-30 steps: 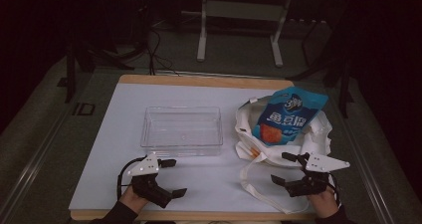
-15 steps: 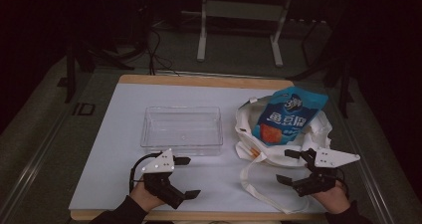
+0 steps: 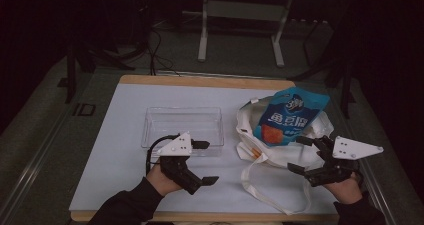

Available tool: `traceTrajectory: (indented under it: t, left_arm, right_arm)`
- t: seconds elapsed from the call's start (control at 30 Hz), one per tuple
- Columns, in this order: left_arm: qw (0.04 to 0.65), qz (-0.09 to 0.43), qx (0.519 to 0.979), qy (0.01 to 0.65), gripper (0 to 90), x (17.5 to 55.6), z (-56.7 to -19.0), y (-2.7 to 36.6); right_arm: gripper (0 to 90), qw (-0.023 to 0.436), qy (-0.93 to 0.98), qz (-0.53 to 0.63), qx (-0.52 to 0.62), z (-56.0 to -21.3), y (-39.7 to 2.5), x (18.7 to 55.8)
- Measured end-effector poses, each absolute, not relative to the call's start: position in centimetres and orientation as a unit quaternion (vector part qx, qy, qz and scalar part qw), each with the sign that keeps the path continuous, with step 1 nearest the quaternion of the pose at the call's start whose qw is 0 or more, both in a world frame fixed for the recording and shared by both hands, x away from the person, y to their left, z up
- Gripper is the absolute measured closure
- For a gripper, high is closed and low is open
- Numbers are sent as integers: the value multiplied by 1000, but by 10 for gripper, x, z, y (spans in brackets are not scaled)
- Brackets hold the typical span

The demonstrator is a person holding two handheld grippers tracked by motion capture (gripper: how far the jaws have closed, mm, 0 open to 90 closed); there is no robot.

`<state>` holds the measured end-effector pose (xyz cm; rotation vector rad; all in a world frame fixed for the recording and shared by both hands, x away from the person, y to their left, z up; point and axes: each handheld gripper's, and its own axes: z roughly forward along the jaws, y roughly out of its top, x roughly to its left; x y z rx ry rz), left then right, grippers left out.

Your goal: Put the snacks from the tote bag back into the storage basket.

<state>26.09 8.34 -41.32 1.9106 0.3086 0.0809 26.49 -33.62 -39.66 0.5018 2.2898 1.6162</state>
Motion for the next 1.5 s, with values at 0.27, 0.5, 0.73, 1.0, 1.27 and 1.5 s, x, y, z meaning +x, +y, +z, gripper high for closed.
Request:
traceTrajectory:
  t: [0.27, 0.5, 0.73, 1.0, 1.27, 1.5]
  left_arm:
    - [579, 37, 806, 116, 0, 284, -394, 65]
    - [582, 52, 804, 105, 0, 300, -388, 47]
    - [588, 52, 800, 103, 0, 316, -384, 27]
    - [579, 58, 807, 99, 0, 341, -386, 5]
    - [580, 57, 806, 106, 1, 364, -395, -15]
    - [572, 54, 811, 116, 44, 385, -408, -30]
  right_arm:
    - [133, 162, 793, 562, 171, -382, -343, 276]
    - [145, 183, 789, 561, 171, -375, -348, 285]
    - [144, 191, 783, 563, 185, -375, -358, 292]
    - [144, 196, 779, 556, 213, -381, -378, 304]
    - [157, 193, 780, 543, 244, -394, -399, 317]
    - [161, 199, 781, 531, 261, -403, -413, 325]
